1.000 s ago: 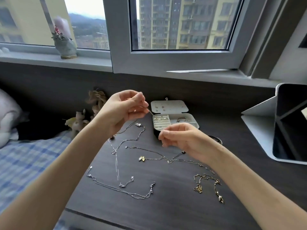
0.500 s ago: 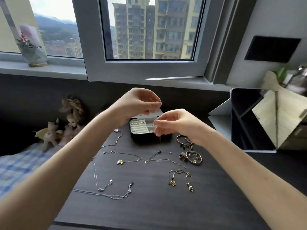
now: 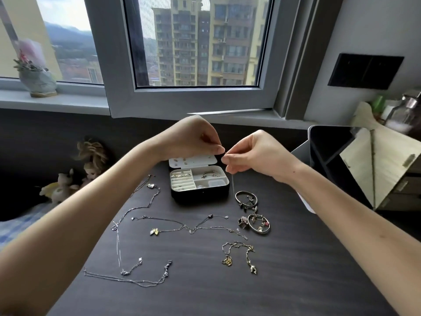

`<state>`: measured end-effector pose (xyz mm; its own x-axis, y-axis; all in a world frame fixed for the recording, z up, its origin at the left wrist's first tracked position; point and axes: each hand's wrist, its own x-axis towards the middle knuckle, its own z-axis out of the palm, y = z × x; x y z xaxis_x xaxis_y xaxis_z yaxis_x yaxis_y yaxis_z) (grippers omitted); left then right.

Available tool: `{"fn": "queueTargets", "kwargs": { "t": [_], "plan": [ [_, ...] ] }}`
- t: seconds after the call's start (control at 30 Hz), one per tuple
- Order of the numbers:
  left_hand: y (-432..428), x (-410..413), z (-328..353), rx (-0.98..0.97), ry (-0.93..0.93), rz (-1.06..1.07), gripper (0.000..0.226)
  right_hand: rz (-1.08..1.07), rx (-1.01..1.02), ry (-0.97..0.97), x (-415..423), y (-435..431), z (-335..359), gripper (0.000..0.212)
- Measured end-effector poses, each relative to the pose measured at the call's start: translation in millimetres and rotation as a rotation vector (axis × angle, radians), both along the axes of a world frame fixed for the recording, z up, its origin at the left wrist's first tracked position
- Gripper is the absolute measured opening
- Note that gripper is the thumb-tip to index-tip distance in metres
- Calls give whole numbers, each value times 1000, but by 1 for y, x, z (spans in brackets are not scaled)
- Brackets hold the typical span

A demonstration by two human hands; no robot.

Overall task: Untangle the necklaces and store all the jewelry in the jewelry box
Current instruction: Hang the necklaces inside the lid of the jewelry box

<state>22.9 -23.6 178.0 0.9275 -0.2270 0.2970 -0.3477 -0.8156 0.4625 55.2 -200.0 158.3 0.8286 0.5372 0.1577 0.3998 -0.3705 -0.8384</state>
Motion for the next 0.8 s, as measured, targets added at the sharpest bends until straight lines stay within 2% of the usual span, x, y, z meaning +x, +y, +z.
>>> {"fn": "queueTargets", "kwargs": {
  "t": [0.17, 0.3, 0.4, 0.63, 0.77, 0.8],
  "plan": [
    [4, 13, 2, 179, 18, -31, 12, 28, -47, -8, 14, -5, 7, 5],
    [7, 19, 3, 168, 31, -14, 10, 15, -65, -3, 20, -5, 12, 8],
    [11, 19, 4, 35, 54, -2, 7, 20, -63, 24, 23, -5, 14, 9],
    [7, 17, 5, -553, 278, -30, 5, 124, 8, 128, 23, -2, 17, 17],
    [-1, 18, 4, -694, 279, -40, 2, 162, 132, 141, 20, 1, 14, 6],
    [-2, 18, 5, -701, 274, -38, 4, 168, 147, 138, 20, 2, 13, 11]
  ]
}}
